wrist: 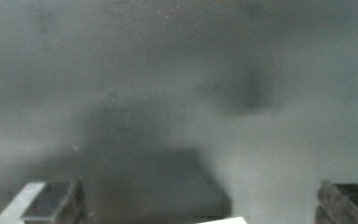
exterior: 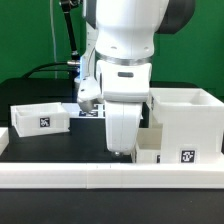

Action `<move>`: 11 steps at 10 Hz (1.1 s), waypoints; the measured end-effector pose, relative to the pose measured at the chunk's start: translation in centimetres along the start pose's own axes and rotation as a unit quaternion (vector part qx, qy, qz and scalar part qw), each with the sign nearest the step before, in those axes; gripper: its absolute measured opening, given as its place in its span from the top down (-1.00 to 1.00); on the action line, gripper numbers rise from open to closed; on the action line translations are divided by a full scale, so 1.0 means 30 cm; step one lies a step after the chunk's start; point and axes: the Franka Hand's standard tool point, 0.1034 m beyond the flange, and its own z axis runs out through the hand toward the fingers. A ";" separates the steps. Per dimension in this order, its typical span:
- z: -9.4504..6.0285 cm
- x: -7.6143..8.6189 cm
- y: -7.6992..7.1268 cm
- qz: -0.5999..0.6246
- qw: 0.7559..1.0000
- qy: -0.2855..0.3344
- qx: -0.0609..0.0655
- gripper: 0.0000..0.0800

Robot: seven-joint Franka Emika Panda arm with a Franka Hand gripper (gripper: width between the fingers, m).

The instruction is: Assemble drawer

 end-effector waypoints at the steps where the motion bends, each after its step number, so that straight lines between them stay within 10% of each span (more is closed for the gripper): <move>1: -0.011 0.024 0.004 -0.004 1.000 0.000 -0.001 -0.62; 11: -0.084 0.049 0.042 -0.017 1.000 -0.002 0.000 -0.62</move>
Offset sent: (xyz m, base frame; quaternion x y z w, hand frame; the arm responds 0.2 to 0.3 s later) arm 0.0126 0.0218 0.0168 0.0299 0.0059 0.0058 0.9995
